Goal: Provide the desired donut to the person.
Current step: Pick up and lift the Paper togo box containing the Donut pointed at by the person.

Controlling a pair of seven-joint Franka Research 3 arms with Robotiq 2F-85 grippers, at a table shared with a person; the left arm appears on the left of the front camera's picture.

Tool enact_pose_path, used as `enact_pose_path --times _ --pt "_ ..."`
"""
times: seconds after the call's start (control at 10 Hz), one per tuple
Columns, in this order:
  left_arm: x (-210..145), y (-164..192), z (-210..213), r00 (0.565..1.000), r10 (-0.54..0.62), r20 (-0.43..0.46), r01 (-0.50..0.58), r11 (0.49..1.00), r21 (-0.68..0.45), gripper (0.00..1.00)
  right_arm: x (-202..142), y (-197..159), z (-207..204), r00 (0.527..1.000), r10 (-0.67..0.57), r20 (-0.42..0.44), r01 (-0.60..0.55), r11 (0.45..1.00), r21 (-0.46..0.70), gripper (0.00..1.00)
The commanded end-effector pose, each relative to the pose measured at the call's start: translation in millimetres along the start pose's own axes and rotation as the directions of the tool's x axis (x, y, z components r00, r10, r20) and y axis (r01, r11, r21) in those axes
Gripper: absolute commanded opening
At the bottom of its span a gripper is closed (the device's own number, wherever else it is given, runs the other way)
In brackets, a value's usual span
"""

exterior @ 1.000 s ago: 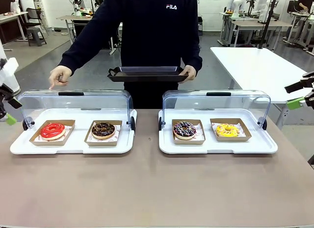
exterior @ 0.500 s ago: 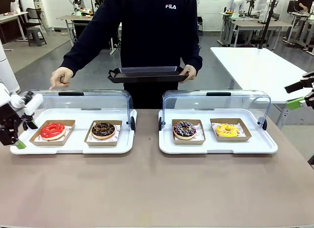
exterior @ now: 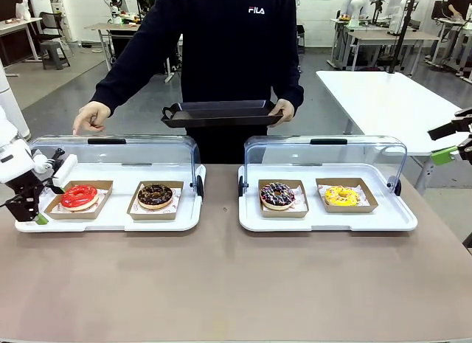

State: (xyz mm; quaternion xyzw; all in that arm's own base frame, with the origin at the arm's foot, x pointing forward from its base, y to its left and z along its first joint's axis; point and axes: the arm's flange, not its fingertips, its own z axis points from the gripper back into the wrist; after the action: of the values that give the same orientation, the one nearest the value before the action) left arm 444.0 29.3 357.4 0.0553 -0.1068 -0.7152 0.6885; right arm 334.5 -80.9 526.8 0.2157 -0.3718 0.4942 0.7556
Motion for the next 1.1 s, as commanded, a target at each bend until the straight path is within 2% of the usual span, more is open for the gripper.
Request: enact_pose_path --times 0.0,0.4,0.5,0.6,0.7,0.9,1.0 --pt "-0.6 4.6 -11.3 0.997 0.039 -0.06 -0.039 0.999 0.004 1.0 -0.8 -2.9 -1.3 1.0 0.009 0.021 -0.009 1.0 0.005 1.0" --pt "-0.9 14.9 -25.9 0.996 0.043 -0.077 -0.043 0.999 -0.005 1.0 -0.8 -2.9 -1.3 1.0 0.009 0.021 -0.009 1.0 0.005 1.0" --pt "-2.6 14.7 -25.4 0.994 0.046 -0.094 -0.048 0.999 -0.012 0.58 -0.8 -2.9 -1.3 1.0 0.009 0.021 -0.009 1.0 0.005 1.0" --pt "-2.9 15.0 -23.8 0.994 0.048 -0.098 -0.048 0.999 0.0 0.42 -0.8 -2.9 -1.3 1.0 0.009 0.021 -0.009 1.0 0.005 1.0" --pt "-4.2 15.6 -23.2 0.993 0.058 -0.104 -0.057 0.998 0.007 0.0 -0.8 -2.9 -1.3 1.0 0.009 0.021 -0.009 1.0 0.005 1.0" --pt "-5.8 16.0 -21.3 0.99 0.072 -0.119 -0.072 0.997 -0.001 0.0 -0.8 -2.9 -1.3 1.0 0.009 0.021 -0.009 1.0 0.005 1.0" --pt "-6.4 16.3 -22.6 0.99 0.075 -0.123 -0.077 0.997 -0.009 0.16 -0.8 -2.9 -1.3 1.0 0.009 0.021 -0.009 1.0 0.005 1.0"
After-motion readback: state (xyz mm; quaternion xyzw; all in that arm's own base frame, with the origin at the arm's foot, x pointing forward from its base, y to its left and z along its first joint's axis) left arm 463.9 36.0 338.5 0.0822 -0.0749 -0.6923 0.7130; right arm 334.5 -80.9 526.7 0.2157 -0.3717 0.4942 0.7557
